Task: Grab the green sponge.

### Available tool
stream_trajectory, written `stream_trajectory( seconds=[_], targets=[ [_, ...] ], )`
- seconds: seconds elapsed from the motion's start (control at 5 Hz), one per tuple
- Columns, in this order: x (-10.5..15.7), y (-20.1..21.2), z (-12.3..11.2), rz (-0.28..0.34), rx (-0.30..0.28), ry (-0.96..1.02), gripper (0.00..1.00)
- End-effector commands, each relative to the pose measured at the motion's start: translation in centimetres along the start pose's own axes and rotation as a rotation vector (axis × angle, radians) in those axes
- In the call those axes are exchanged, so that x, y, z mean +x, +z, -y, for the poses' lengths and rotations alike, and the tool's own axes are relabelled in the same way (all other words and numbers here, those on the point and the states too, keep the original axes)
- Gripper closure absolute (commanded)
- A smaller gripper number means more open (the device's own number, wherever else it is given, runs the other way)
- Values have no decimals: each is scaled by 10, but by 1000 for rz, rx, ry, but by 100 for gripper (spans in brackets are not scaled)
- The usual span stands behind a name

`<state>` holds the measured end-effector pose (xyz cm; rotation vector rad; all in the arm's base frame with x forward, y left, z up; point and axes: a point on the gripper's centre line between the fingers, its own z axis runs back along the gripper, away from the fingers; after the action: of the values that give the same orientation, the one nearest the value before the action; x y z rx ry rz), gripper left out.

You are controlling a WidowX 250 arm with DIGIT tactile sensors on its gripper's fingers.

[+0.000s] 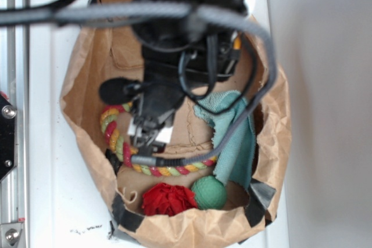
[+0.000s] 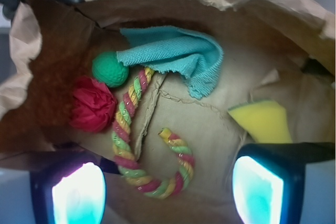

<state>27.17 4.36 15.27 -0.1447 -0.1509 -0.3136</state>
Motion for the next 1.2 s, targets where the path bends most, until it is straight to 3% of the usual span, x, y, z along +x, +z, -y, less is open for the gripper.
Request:
stream_trajectory(
  seconds=[0.0, 0.2, 0.4, 0.8, 1.0],
  targets=[
    [-12, -3, -30, 42, 69, -152, 0],
    [-3, -20, -40, 60, 205, -200, 0],
    [10, -27, -56, 61, 243, -169, 0],
    [22, -47, -65, 55, 274, -182, 0],
    [18, -61, -59, 11, 233, -198, 0]
  ],
)
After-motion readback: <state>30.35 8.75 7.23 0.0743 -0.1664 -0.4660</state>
